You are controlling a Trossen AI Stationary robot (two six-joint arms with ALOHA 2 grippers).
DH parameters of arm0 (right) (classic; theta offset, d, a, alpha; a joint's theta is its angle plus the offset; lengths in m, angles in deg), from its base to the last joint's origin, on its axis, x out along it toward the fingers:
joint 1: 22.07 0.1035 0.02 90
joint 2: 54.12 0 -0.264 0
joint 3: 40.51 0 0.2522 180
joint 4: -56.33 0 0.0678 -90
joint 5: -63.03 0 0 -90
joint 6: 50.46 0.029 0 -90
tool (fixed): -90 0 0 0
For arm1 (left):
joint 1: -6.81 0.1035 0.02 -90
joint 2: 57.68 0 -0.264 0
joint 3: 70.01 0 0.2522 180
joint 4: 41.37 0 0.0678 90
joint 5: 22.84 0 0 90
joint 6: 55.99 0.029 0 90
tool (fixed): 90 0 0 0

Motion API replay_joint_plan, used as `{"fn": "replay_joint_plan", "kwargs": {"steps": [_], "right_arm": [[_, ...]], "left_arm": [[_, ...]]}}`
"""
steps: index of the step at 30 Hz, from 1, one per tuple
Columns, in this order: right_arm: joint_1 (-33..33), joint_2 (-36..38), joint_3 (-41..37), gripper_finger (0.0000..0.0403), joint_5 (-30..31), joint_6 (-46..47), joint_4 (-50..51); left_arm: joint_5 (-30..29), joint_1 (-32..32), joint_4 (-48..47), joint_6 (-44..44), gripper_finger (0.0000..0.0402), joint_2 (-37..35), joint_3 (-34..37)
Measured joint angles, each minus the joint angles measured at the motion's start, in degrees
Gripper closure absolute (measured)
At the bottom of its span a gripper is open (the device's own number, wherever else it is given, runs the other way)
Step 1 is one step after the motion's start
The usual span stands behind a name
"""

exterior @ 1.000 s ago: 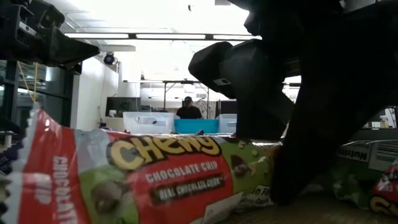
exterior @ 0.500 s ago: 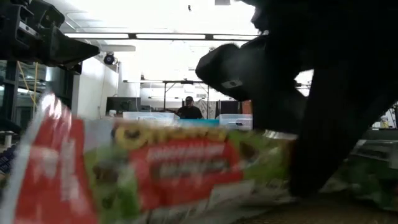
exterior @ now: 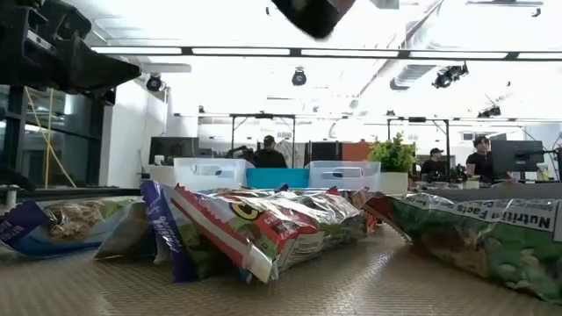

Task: Pick and place Granola Bars by type
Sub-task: Put the red granola bar into the right transparent bin

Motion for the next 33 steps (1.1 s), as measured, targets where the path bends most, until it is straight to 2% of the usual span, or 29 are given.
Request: {"fn": "replay_joint_plan", "kwargs": {"steps": [3,9,15,20,26,33], "right_arm": [[-1.67,3.31,0.02,0.0332,4.47,2.81,-2.36],[-5.59,9.54,0.13,0.0332,14.55,2.73,-6.18],[-11.3,15.47,0.13,0.0332,27.83,2.56,-5.76],[-17.35,19.56,0.13,0.0332,35.77,2.35,-5.76],[-26.18,21.33,0.13,0.0332,39.89,5.56,-5.25],[-36.72,21.29,0.13,0.0332,35.14,13.79,0.23]], "left_arm": [[0.0,0.02,-0.02,0.01,0.0401,0.0,0.01],[0.0,0.01,-0.01,0.01,0.0401,0.0,0.01],[-0.02,0.02,-0.01,0.0,0.0401,0.0,0.01],[-0.02,0.01,0.0,0.01,0.0401,0.0,0.01],[-0.02,0.02,0.0,0.0,0.0401,0.0,0.0],[-0.02,0.02,-0.02,0.01,0.0401,0.0,0.01]]}}
